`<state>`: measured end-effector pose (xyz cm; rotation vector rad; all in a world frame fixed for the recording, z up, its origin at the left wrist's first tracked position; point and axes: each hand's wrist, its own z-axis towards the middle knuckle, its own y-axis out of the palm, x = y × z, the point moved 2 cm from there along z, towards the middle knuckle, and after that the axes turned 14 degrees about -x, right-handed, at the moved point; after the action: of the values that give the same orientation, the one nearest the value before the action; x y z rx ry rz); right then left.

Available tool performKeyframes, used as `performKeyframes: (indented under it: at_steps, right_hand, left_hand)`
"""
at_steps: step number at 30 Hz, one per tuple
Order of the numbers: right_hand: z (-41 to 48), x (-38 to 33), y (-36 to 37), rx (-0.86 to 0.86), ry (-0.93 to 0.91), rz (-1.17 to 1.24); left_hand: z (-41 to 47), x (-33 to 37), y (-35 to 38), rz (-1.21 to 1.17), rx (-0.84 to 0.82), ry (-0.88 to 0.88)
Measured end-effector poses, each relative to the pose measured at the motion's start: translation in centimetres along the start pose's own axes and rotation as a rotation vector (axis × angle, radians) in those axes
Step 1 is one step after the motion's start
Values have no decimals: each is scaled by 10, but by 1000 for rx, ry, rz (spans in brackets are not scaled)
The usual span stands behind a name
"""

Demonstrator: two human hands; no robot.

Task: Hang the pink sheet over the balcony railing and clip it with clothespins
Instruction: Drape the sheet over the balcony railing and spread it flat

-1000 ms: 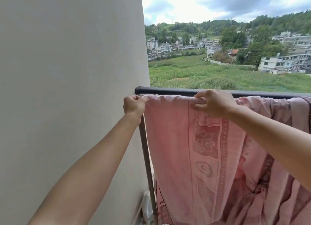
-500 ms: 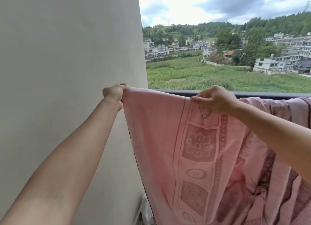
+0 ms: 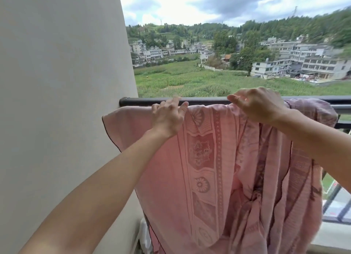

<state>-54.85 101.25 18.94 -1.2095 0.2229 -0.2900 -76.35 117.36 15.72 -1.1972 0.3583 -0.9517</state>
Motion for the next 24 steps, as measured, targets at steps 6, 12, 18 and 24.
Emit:
performKeyframes:
  at_steps: [6, 12, 18, 24]
  right_hand:
    - [-33, 66, 16, 154, -30, -198]
    - [-26, 84, 11, 223, -16, -185]
    - [-34, 128, 0, 17, 392, 64]
    - [-23, 124, -3, 180, 360, 164]
  left_hand:
    - [21, -22, 26, 183, 116, -34]
    - [30, -49, 25, 243, 114, -66]
    - [36, -44, 26, 223, 106, -135]
    - [52, 33, 50, 63, 93, 16]
